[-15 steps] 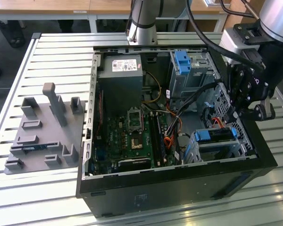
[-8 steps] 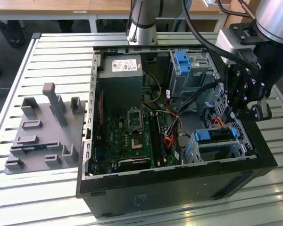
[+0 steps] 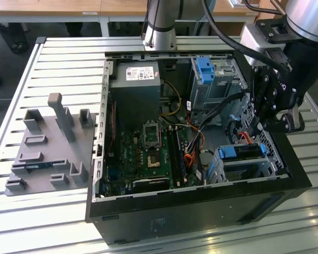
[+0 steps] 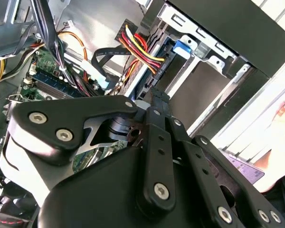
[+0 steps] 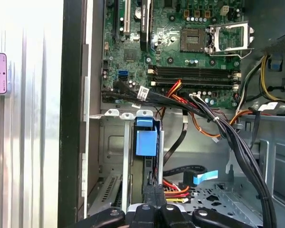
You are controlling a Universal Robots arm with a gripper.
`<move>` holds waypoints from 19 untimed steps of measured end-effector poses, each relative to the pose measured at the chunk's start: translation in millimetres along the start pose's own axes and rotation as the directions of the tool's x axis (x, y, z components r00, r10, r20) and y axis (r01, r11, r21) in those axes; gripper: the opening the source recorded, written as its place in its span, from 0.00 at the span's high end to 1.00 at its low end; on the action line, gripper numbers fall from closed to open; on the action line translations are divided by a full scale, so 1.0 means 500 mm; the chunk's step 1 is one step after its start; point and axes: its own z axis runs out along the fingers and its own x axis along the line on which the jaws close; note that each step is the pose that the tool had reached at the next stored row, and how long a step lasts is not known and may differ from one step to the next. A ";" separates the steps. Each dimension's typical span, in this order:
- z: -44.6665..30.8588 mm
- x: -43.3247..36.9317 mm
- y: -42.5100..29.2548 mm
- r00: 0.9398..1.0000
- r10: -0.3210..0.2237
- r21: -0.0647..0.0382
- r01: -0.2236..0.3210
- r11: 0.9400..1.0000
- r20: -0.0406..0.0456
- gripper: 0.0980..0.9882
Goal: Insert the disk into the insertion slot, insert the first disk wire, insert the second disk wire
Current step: 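Insert the second disk wire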
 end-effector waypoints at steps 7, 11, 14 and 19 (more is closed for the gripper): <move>-0.002 -0.001 0.025 1.000 0.000 0.000 0.000 1.000 0.001 0.99; -0.004 -0.001 0.030 1.000 0.000 0.000 0.000 1.000 0.003 0.99; -0.006 -0.001 0.032 1.000 0.000 0.000 0.000 1.000 0.003 0.99; -0.009 -0.002 0.042 1.000 0.000 0.000 0.000 1.000 0.008 0.99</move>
